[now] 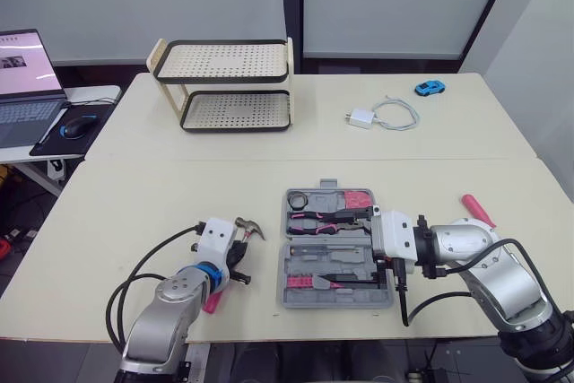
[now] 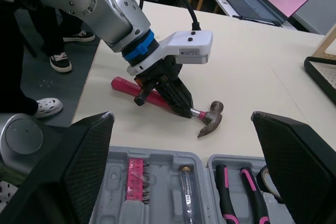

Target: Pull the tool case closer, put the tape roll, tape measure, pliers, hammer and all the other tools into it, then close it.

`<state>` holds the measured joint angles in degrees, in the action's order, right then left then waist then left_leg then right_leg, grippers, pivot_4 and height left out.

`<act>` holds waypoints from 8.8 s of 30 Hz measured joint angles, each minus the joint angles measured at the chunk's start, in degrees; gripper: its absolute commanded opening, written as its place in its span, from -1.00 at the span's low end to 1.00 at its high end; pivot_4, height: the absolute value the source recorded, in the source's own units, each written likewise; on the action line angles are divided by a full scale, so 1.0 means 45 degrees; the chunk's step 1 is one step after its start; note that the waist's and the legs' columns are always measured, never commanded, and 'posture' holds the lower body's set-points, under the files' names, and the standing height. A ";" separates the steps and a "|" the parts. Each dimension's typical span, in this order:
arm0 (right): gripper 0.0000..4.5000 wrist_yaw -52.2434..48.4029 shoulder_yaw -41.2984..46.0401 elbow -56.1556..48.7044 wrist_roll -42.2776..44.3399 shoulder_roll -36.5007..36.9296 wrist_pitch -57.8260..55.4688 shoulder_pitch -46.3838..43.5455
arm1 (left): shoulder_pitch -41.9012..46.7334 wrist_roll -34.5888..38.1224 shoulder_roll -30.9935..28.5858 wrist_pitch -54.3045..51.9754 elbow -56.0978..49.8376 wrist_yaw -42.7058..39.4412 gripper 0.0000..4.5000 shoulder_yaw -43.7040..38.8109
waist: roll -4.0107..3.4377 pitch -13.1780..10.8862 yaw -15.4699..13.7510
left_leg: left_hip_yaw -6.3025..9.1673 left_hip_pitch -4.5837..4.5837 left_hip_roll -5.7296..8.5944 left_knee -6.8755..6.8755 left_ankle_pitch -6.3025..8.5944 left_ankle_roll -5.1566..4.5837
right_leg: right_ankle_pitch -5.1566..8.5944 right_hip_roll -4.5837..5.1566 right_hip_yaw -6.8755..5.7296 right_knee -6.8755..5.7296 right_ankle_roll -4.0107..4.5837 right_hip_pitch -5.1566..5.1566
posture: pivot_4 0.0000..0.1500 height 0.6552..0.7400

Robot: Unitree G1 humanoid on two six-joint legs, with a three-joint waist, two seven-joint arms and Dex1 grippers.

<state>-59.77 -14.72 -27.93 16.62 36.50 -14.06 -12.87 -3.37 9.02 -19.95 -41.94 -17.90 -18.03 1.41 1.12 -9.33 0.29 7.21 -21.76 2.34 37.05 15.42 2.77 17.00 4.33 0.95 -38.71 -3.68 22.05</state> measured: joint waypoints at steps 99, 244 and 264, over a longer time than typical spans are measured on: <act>1.00 0.3318 0.5369 -0.5198 0.2244 0.3765 -0.6308 0.5555 | 1.0418 -0.1801 0.0565 -0.2152 0.3405 -0.7056 -0.97 1.0681 | 0.0065 -0.0062 -0.0027 | -0.0043 -0.0028 0.0018 0.0044 -0.0001 -0.0004 | 0.0004 -0.0045 -0.0003 -0.0008 -0.0003 -0.0021 | 1.00 1.00; 1.00 0.0811 0.9658 0.6448 0.0559 0.4404 -0.2553 0.4273 | 0.7628 0.5633 -0.4179 0.1496 -0.1756 -0.8471 0.99 0.0782 | 0.0013 -0.0067 0.0389 | -0.0110 0.0117 -0.0006 -0.0013 0.0012 -0.0014 | 0.0007 -0.0047 0.0034 0.0039 0.0004 -0.0151 | 1.00 1.00; 1.00 0.3300 0.5243 1.4828 -0.2260 0.2341 -0.0813 -0.1964 | 0.7979 0.4745 -0.2475 0.2203 -0.1658 -0.8621 0.99 0.2641 | 0.0001 -0.0076 0.0333 | -0.0160 0.0135 -0.0005 -0.0012 0.0011 -0.0013 | 0.0007 -0.0041 0.0088 0.0039 0.0005 -0.0147 | 1.00 1.00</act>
<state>-44.92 8.87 38.80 6.45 47.03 -17.72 -21.70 32.54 30.37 -31.09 -32.02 -25.36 -56.83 13.30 1.13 -9.67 1.79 6.49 -21.15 2.31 37.00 15.46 2.71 17.03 4.15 1.35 -38.54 -3.66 21.39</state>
